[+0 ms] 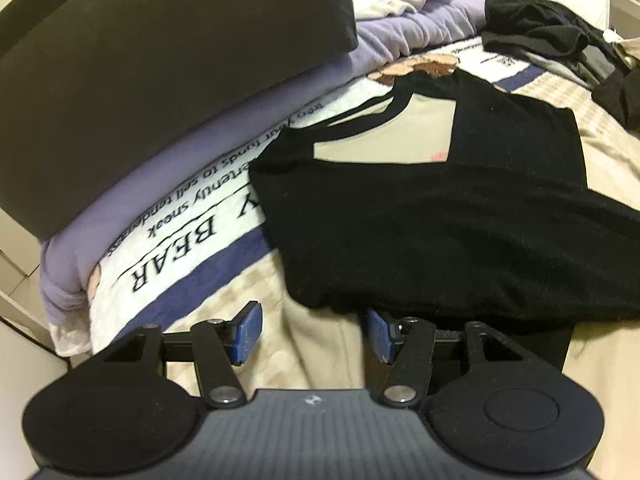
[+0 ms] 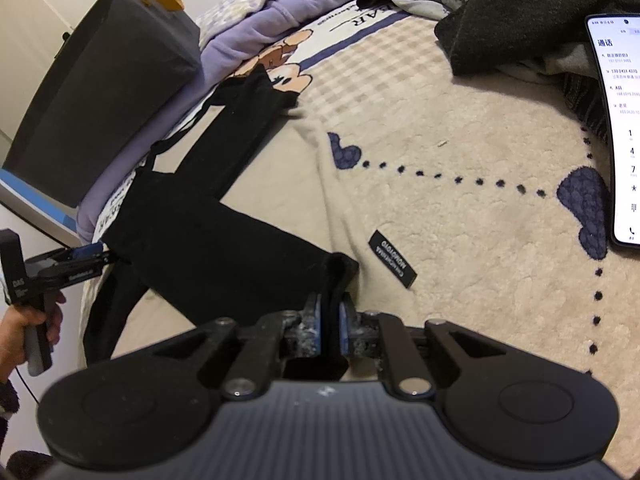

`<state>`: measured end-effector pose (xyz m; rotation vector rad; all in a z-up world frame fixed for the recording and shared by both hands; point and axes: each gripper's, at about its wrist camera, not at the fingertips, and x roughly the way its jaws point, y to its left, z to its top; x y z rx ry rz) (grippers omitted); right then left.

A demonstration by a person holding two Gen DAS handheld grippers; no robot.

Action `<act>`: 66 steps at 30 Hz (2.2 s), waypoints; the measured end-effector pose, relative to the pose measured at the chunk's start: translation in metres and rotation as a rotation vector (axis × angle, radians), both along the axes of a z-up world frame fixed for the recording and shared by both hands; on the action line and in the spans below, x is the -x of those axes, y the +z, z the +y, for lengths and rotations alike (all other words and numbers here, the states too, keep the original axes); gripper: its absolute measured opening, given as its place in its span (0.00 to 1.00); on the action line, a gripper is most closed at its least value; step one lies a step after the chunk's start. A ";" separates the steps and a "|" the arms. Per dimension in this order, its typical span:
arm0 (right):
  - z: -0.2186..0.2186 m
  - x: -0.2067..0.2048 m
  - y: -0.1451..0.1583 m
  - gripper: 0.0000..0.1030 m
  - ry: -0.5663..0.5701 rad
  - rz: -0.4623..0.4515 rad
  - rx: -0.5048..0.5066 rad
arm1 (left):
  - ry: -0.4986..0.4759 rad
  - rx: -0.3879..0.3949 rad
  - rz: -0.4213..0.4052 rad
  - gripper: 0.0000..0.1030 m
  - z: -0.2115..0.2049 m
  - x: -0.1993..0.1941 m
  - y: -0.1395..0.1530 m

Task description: Fold clothes

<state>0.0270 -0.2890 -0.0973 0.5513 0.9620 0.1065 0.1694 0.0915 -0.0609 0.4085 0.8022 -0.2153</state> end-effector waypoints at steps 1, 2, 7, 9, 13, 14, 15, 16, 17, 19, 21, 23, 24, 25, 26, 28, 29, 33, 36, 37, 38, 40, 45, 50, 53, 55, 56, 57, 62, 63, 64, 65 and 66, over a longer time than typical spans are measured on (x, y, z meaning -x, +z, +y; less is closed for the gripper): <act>0.000 0.000 0.000 0.12 0.001 -0.001 0.002 | -0.003 -0.003 -0.023 0.52 -0.002 0.001 0.000; 0.001 0.000 0.000 0.12 0.002 -0.002 0.004 | 0.003 -0.006 -0.045 0.46 -0.003 0.001 -0.001; 0.001 0.000 0.002 0.12 0.006 -0.012 -0.002 | 0.094 0.013 -0.081 0.18 0.007 -0.006 -0.003; 0.001 0.001 0.005 0.12 0.007 -0.028 -0.015 | 0.125 0.016 -0.100 0.16 0.013 -0.005 -0.003; 0.004 0.001 0.013 0.09 0.027 -0.083 -0.051 | 0.170 0.022 -0.136 0.16 0.019 0.001 -0.005; 0.004 0.002 0.015 0.09 0.031 -0.091 -0.058 | 0.186 0.027 -0.147 0.16 0.020 0.003 -0.005; 0.005 0.002 0.016 0.09 0.034 -0.100 -0.066 | 0.199 0.032 -0.154 0.16 0.021 0.004 -0.005; 0.005 0.002 0.017 0.08 0.038 -0.110 -0.082 | 0.210 0.040 -0.155 0.16 0.022 0.004 -0.006; 0.005 0.002 0.018 0.08 0.041 -0.120 -0.097 | 0.223 0.050 -0.153 0.17 0.023 0.005 -0.006; 0.004 0.002 0.018 0.08 0.040 -0.128 -0.127 | 0.266 0.088 -0.136 0.19 0.030 0.003 -0.009; 0.000 0.001 0.017 0.07 0.024 -0.113 -0.116 | 0.279 0.101 -0.129 0.22 0.033 0.002 -0.009; -0.001 -0.002 0.012 0.07 0.011 -0.055 -0.049 | 0.290 0.109 -0.127 0.28 0.036 0.002 -0.009; -0.001 -0.003 0.009 0.07 0.013 -0.029 -0.023 | 0.295 0.114 -0.128 0.29 0.038 0.002 -0.010; 0.001 -0.004 0.004 0.08 0.016 0.006 0.018 | 0.299 0.120 -0.128 0.30 0.039 0.003 -0.010; 0.002 -0.004 0.004 0.08 0.022 0.006 0.028 | 0.301 0.124 -0.130 0.32 0.039 0.004 -0.011; 0.006 -0.005 0.006 0.14 0.036 0.006 0.052 | 0.306 0.139 -0.130 0.36 0.041 0.005 -0.011; 0.009 -0.007 0.012 0.25 0.051 0.000 0.085 | 0.310 0.149 -0.129 0.39 0.042 0.006 -0.011; 0.014 -0.020 0.038 0.31 0.087 -0.039 0.177 | 0.296 0.174 -0.127 0.41 0.047 0.009 -0.009; 0.019 -0.045 0.062 0.33 0.141 -0.093 0.192 | 0.275 0.188 -0.135 0.41 0.050 0.012 -0.009; 0.027 -0.057 0.071 0.33 0.185 -0.121 0.180 | 0.272 0.196 -0.139 0.41 0.052 0.014 -0.010; 0.030 -0.063 0.074 0.33 0.208 -0.132 0.172 | 0.268 0.208 -0.144 0.41 0.054 0.015 -0.011; 0.055 -0.091 0.085 0.32 0.318 -0.177 0.138 | 0.256 0.218 -0.146 0.41 0.055 0.016 -0.013; 0.145 -0.175 0.087 0.31 0.543 -0.192 0.092 | 0.236 0.267 -0.126 0.40 0.060 0.013 -0.012; 0.218 -0.237 0.077 0.30 0.613 -0.171 0.136 | 0.195 0.249 -0.111 0.40 0.061 0.013 -0.012; 0.245 -0.262 0.069 0.29 0.639 -0.152 0.176 | 0.167 0.238 -0.108 0.40 0.060 0.012 -0.010; 0.261 -0.276 0.064 0.29 0.657 -0.143 0.214 | 0.146 0.224 -0.109 0.40 0.060 0.012 -0.009; 0.265 -0.282 0.062 0.29 0.660 -0.139 0.223 | 0.136 0.218 -0.113 0.40 0.059 0.012 -0.009; 0.267 -0.284 0.061 0.29 0.663 -0.138 0.227 | 0.125 0.213 -0.115 0.40 0.059 0.012 -0.008; 0.287 -0.306 0.050 0.29 0.680 -0.141 0.286 | 0.048 0.188 -0.101 0.18 0.050 0.010 -0.007; 0.290 -0.309 0.048 0.29 0.680 -0.142 0.288 | 0.040 0.182 -0.105 0.17 0.048 0.011 -0.008; 0.293 -0.313 0.046 0.29 0.679 -0.141 0.288 | 0.032 0.164 -0.115 0.17 0.045 0.012 -0.009; 0.295 -0.316 0.044 0.29 0.681 -0.141 0.288 | 0.026 0.144 -0.125 0.15 0.043 0.013 -0.010; 0.298 -0.318 0.042 0.29 0.684 -0.139 0.290 | 0.026 0.141 -0.125 0.14 0.042 0.013 -0.011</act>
